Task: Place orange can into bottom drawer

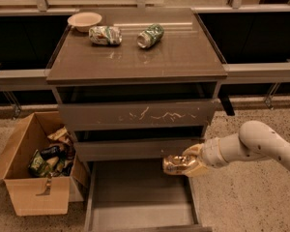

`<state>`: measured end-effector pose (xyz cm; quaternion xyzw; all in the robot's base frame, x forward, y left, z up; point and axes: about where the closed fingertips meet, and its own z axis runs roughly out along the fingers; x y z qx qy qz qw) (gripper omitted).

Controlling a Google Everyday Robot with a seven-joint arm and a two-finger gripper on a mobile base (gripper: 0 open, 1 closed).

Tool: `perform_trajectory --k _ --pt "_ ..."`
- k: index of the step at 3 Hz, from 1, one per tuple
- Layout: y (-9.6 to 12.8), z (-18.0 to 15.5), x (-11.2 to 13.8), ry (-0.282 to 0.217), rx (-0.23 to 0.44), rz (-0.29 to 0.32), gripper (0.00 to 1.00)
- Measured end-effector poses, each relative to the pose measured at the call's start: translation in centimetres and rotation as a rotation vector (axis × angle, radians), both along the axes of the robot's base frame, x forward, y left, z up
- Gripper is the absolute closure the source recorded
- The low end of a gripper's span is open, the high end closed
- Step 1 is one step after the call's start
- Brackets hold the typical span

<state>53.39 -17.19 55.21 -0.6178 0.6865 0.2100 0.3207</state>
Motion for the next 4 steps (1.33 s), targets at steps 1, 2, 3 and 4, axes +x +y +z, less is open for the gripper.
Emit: perform_trajectory --k 1,2,3,4 --pt "0.0 0.0 0.0 0.000 0.000 0.000 1.00" --pt "3.7 -7.5 -1.4 0.105 -0.017 0.076 1.00" --pt "7.7 -14.5 -3.4 0.175 -0.011 0.138 1.00" --pt "10.8 -21.1 -5.1 0.235 0.012 0.143 1.00"
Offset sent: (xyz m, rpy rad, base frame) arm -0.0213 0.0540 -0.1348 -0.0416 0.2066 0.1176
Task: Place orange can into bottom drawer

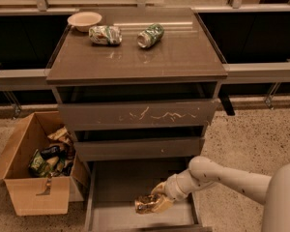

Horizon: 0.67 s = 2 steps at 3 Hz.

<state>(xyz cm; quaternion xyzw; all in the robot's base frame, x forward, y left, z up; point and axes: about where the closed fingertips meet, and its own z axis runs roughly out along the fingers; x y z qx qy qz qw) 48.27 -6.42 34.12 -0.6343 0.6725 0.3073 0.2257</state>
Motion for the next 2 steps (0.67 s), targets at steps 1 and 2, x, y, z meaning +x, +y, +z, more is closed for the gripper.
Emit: perform_trajectory --k 1,2 --pt "2.7 -7.6 -0.1 0.062 0.036 -0.050 1.00" --pt "3.8 -11.4 0.4 0.092 0.054 -0.078 1.00"
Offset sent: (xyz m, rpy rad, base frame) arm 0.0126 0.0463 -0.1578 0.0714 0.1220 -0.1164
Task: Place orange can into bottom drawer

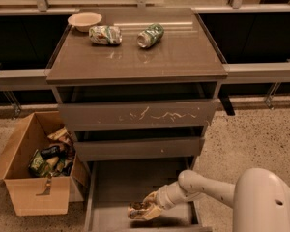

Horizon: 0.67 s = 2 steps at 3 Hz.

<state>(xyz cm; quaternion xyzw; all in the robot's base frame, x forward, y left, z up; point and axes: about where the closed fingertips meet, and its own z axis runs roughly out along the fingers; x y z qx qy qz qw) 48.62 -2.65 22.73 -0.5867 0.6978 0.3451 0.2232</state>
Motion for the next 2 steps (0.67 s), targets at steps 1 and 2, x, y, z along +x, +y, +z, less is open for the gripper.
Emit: perform_trajectory --k 1,2 --pt "1.3 -3.8 1.7 0.028 0.007 -0.010 0.82" --pt "2.7 -6.6 3.7 0.040 0.015 -0.004 0.59"
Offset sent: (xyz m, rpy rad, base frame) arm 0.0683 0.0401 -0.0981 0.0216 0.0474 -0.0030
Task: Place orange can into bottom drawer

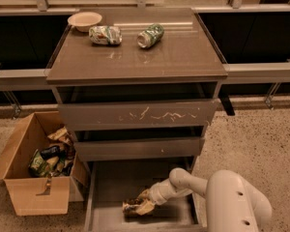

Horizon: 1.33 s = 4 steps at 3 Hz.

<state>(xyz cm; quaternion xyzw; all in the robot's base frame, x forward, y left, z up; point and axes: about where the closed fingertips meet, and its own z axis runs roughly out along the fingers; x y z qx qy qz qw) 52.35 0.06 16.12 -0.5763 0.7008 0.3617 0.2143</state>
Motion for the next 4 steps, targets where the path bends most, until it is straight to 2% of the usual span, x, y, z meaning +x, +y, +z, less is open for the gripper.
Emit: perform_trajectory --k 1,2,3,4 --pt "0.9 -1.3 1.3 0.002 0.015 0.009 0.35" --pt "0.8 -1.4 1.9 -0.011 0.036 0.001 0.11" --pt "-0.1 -0.9 2.5 -0.013 0.081 -0.013 0.00" --pt "-2.2 2.1 2.7 -0.020 0.153 -0.007 0.00"
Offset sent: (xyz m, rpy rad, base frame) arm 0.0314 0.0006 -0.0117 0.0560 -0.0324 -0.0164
